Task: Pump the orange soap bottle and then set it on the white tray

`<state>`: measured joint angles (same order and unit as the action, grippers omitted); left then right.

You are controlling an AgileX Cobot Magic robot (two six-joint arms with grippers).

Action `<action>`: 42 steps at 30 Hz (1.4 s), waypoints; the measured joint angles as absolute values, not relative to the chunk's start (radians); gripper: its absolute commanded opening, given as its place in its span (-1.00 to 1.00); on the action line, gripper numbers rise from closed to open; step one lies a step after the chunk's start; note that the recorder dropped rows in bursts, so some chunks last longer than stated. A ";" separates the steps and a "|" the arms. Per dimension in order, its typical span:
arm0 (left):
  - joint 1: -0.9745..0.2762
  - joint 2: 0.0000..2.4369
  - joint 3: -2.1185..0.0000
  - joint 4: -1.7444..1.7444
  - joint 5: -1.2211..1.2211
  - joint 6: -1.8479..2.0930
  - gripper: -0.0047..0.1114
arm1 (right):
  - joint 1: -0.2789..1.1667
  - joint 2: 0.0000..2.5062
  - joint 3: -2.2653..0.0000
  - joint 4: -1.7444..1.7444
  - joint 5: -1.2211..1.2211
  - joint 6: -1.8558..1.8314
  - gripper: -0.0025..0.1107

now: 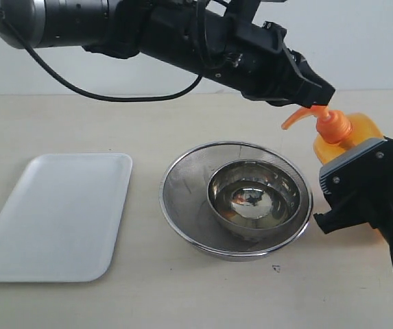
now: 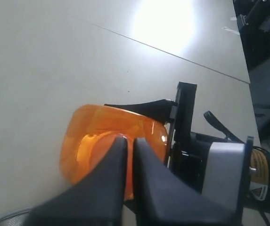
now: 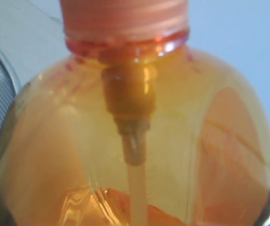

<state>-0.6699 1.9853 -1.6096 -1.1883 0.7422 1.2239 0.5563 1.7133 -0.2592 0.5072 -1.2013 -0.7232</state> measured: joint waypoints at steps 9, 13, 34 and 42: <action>-0.664 1.895 -1.588 -1.131 0.770 1.219 -0.84 | 0.562 1.713 -0.261 0.409 -1.209 -0.689 -0.96; -0.641 1.851 -1.585 -1.120 0.805 1.214 -0.84 | 0.575 1.713 -0.264 0.332 -1.209 -0.685 -0.96; -0.560 1.725 -1.537 -1.036 0.876 1.108 -0.84 | 0.579 1.713 -0.270 0.419 -1.217 -0.680 -0.96; -0.560 1.725 -1.470 -1.087 0.863 1.164 -0.84 | 0.579 1.713 -0.270 0.425 -1.217 -0.680 -0.96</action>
